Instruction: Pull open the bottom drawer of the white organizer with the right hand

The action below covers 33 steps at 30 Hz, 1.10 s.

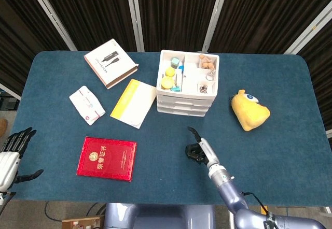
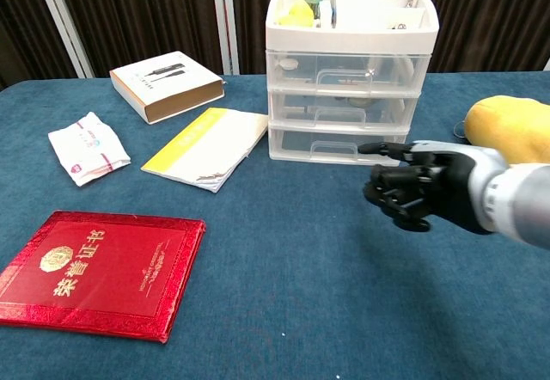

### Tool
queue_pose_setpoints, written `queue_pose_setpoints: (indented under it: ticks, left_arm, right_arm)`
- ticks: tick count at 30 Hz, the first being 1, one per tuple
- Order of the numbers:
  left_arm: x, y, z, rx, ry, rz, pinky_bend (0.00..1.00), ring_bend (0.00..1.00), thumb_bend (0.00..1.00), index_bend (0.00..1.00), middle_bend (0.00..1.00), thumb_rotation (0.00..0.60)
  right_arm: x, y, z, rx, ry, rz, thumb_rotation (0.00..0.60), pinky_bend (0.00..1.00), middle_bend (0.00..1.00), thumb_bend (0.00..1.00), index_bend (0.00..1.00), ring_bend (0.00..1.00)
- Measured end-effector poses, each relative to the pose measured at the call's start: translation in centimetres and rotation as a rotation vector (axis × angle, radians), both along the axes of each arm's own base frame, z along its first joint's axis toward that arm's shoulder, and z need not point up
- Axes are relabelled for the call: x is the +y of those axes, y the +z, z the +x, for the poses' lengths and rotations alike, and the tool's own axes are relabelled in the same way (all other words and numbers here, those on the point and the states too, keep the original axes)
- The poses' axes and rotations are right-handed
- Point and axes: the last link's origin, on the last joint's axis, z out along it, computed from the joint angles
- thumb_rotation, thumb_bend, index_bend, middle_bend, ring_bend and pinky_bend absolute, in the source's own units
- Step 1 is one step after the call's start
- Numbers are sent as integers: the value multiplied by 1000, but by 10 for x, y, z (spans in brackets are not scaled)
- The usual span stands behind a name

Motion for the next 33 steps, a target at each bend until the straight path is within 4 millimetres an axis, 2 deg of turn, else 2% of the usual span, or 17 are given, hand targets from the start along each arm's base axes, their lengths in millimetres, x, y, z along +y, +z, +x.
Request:
queue_pose_setpoints:
  ticks: [3, 10, 25, 33]
  left_arm:
    - [1, 0, 0, 6, -5, 0, 0, 0, 7, 0, 0, 600]
    - [3, 0, 0, 5, -7, 2, 0, 0, 6, 0, 0, 600]
    - [7, -1, -2, -20, 20, -11, 0, 0, 6, 0, 0, 600]
    - [8, -1, -2, -33, 25, -17, 0, 0, 6, 0, 0, 600]
  right_arm:
    - [-13, -13, 6, -25, -34, 15, 600, 907, 791, 790, 0, 809]
    - [-35, -38, 6, -62, -124, 38, 600, 906, 791, 791, 0, 809]
    - [-72, -61, 8, -148, -252, 37, 600, 907, 791, 800, 0, 809]
    - [-81, -70, 9, -179, -292, 47, 600, 906, 791, 815, 76, 809]
